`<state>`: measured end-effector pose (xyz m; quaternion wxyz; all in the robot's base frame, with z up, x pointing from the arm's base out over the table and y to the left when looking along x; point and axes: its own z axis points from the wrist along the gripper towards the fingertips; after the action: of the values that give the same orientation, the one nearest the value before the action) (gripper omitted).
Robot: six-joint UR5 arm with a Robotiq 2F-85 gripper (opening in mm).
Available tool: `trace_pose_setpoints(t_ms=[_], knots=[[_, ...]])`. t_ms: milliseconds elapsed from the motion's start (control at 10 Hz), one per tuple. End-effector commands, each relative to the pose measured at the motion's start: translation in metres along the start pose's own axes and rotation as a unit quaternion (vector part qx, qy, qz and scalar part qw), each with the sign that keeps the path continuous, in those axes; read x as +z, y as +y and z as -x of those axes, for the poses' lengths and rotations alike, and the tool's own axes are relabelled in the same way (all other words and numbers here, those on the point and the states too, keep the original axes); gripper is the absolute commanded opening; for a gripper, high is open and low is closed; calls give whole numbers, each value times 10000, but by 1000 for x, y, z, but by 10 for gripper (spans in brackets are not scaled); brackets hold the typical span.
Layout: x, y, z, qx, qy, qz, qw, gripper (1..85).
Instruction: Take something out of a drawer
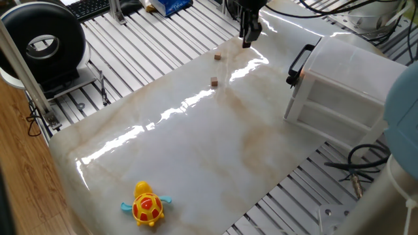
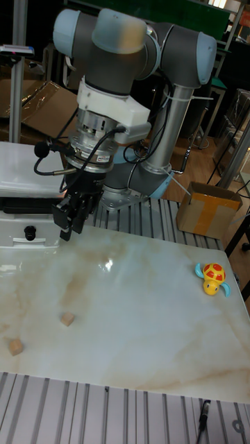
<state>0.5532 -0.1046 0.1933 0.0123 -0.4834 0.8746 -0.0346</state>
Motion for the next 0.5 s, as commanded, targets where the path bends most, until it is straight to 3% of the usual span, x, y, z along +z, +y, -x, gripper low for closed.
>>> trace_pose_setpoints(t_ms=[0,100,400], knots=[[-1,-5,-2,-123,70,-99,9999,410],[0,-11,-16,-331,228,-152,9991,420],[13,-15,-79,-778,362,9,9963,510]])
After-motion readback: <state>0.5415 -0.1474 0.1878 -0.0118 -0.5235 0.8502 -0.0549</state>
